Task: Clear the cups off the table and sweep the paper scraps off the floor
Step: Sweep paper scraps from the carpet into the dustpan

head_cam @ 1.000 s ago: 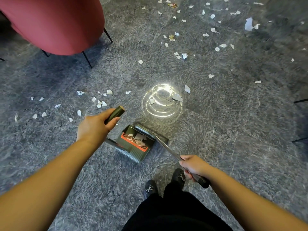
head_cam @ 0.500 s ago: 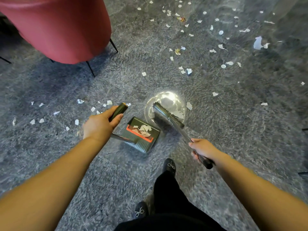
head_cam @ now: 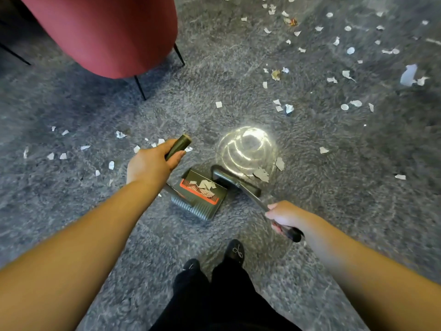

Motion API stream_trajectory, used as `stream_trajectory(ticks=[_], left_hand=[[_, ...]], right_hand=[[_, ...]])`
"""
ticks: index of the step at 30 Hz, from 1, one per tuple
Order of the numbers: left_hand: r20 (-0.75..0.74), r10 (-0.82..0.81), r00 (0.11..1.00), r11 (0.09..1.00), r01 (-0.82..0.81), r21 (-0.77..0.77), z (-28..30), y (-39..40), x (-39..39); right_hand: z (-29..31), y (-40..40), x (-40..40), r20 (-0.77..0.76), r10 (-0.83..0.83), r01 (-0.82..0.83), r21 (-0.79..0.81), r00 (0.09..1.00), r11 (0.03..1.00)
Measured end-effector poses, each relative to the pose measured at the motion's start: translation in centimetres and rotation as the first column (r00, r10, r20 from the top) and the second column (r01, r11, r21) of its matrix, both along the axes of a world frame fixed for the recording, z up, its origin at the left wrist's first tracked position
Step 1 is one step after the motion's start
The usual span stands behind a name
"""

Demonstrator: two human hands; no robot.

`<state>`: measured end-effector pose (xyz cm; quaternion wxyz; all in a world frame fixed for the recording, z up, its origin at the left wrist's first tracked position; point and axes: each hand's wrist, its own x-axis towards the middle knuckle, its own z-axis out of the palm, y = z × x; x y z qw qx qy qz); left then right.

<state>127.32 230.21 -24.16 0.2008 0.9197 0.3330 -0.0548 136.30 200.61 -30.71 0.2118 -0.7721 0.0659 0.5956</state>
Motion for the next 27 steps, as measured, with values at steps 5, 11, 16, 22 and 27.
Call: stream_trajectory(ticks=[5,11,16,22,27], left_hand=[[0.014,0.001,1.0,1.0,-0.001,-0.018,0.3,0.2,0.2],[-0.001,-0.023,1.0,0.999,0.023,-0.028,0.5,0.2,-0.4],[-0.01,-0.044,0.999,0.998,0.044,-0.036,0.4,0.9,-0.9],[0.017,-0.095,0.995,0.993,0.096,-0.065,0.6,1.3,-1.2],[0.017,-0.224,0.974,0.972,0.225,-0.07,0.5,1.6,-1.8]], right_hand=[[0.3,-0.5,-1.4,-0.017,0.07,-0.069,0.046,0.997,0.997],[1.6,-0.6,-2.6,-0.009,-0.001,0.001,0.08,1.0,0.997],[3.3,-0.5,-3.7,-0.007,-0.126,0.126,0.111,0.992,0.986],[4.2,-0.5,-6.5,-0.007,-0.243,0.242,0.13,0.97,0.962],[4.2,-1.3,-9.0,0.017,-0.418,0.409,0.167,0.908,0.897]])
